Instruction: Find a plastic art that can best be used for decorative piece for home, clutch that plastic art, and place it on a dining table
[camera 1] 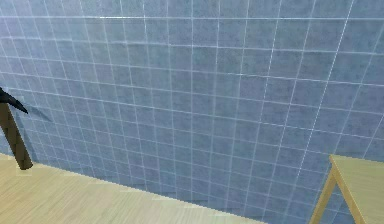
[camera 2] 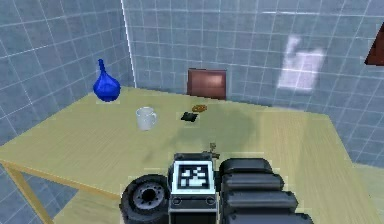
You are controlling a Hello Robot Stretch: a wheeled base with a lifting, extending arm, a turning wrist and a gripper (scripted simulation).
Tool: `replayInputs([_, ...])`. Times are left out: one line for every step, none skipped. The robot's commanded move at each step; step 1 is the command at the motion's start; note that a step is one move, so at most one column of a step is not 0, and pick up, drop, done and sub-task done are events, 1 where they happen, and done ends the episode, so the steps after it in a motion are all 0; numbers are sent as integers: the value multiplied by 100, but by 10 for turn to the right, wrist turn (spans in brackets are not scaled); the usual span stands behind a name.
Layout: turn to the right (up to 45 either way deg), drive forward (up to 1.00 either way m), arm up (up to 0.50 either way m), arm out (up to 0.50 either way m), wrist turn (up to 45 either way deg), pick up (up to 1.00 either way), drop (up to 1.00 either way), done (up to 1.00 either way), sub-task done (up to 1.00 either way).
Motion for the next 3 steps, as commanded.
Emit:
replayInputs([0, 0, 0, 46, 0, 0, 0, 0, 0])
replayInputs([0, 0, 0, 0, 450, 0, 0, 0, 0])
replayInputs([0, 0, 0, 0, 450, 0, 0, 0, 0])
